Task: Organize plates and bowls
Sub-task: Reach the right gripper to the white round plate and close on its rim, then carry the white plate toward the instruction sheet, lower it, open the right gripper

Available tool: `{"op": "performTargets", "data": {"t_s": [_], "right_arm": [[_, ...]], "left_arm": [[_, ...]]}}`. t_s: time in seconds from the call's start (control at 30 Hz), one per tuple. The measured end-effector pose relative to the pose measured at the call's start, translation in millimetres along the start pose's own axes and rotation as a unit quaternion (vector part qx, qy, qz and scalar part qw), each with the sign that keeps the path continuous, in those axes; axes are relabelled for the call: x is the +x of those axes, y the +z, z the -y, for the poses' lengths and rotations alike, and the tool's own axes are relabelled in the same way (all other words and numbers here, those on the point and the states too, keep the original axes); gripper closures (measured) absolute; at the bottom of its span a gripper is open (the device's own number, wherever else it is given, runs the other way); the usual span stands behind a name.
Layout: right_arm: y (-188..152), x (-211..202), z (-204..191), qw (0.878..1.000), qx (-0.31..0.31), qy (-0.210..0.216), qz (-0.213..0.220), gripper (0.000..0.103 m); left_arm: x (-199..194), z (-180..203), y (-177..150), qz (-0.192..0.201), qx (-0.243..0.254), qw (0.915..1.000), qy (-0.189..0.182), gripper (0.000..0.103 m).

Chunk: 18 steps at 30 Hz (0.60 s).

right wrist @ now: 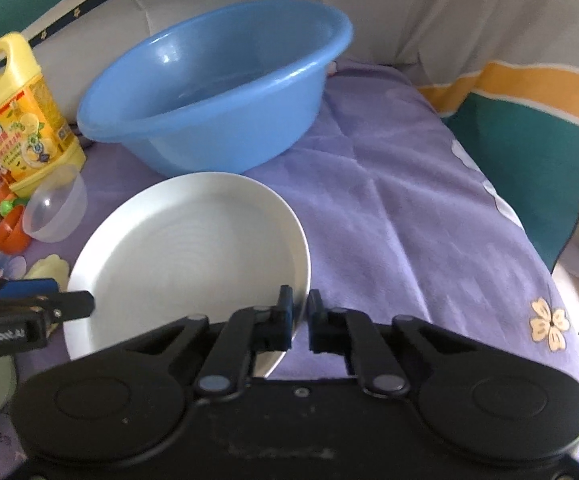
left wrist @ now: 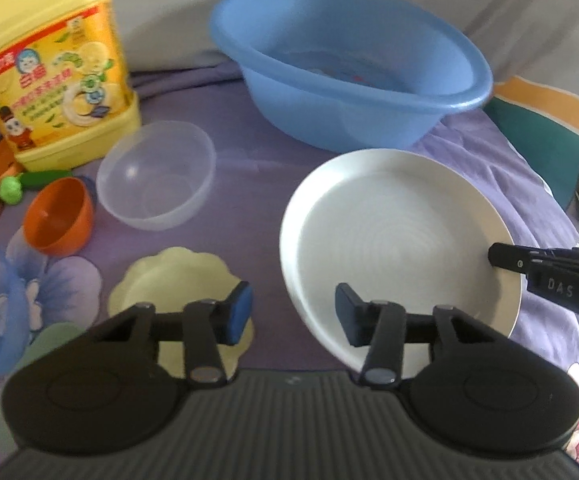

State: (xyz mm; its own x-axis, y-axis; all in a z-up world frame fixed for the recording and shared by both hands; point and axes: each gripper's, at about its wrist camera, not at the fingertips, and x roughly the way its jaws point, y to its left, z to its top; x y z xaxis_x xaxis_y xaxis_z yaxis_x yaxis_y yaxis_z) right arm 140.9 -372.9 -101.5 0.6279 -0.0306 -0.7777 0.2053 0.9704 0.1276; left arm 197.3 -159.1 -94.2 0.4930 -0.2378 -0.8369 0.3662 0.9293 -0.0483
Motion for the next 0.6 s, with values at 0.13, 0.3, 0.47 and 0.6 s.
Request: {"op": "performTargets", "data": {"t_s": [0.13, 0.3, 0.47, 0.6], "right_arm": [[-2.1, -2.8, 2.1, 1.000, -0.008, 0.003, 0.001, 0.096], [2.4, -1.4, -1.0, 1.000, -0.028, 0.003, 0.001, 0.093], [10.5, 6.1, -2.4, 1.000, -0.027, -0.002, 0.011, 0.092], [7.1, -0.5, -7.9, 1.000, -0.018, -0.016, 0.004, 0.091]], "left_arm": [[5.8, 9.3, 0.0, -0.006, 0.013, 0.9999, -0.005, 0.061], [11.2, 15.6, 2.4, -0.008, 0.018, 0.9998, -0.003, 0.068], [14.2, 19.0, 5.4, -0.003, 0.021, 0.9998, 0.004, 0.066], [6.5, 19.5, 2.4, -0.004, 0.022, 0.9997, 0.014, 0.075]]}}
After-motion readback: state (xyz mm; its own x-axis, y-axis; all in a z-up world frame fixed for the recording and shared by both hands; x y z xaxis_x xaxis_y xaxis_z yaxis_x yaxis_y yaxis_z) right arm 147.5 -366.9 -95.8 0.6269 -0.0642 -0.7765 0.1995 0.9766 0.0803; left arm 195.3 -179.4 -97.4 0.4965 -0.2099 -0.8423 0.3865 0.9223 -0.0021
